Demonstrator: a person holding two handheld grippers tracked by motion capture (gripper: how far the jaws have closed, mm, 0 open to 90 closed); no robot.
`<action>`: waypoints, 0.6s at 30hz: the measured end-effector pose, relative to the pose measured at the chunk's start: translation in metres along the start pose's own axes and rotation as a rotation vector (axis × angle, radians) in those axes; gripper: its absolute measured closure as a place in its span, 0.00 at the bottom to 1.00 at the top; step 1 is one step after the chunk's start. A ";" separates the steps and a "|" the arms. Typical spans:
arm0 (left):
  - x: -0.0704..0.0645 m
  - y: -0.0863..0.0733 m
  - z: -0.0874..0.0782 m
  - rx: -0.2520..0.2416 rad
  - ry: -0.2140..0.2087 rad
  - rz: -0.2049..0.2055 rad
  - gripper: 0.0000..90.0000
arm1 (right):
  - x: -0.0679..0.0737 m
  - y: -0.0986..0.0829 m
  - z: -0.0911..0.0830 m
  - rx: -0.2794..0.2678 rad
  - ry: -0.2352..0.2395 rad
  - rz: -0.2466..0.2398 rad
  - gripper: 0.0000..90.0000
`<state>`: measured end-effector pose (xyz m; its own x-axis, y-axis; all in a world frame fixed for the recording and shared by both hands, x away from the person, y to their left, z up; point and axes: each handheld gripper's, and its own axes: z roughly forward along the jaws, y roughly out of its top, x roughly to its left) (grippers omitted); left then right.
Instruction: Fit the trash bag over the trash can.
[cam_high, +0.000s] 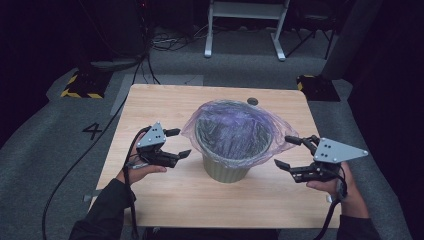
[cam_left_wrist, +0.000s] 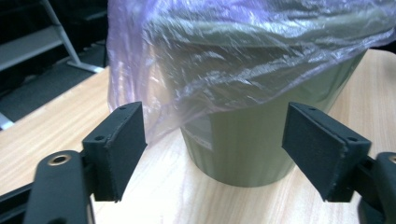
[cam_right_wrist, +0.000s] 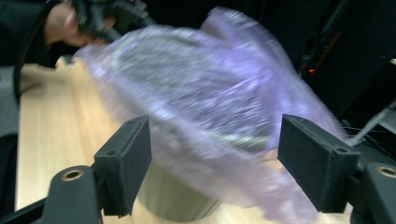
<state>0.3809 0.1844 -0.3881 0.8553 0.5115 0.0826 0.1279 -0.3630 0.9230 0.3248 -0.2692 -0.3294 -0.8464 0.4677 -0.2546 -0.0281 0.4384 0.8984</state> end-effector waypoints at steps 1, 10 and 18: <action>0.000 0.001 0.000 -0.009 -0.004 0.000 0.19 | 0.003 -0.002 0.003 0.015 -0.002 -0.007 0.31; 0.002 0.011 0.026 0.075 0.029 0.074 0.54 | 0.016 -0.007 0.023 0.120 -0.081 -0.082 0.66; 0.004 0.005 0.036 0.131 0.011 0.102 1.00 | 0.022 -0.018 0.029 0.133 -0.068 -0.098 1.00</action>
<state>0.4027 0.1569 -0.3968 0.8616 0.4752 0.1786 0.1057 -0.5120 0.8525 0.3227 -0.2446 -0.3615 -0.8051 0.4664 -0.3663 -0.0344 0.5800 0.8139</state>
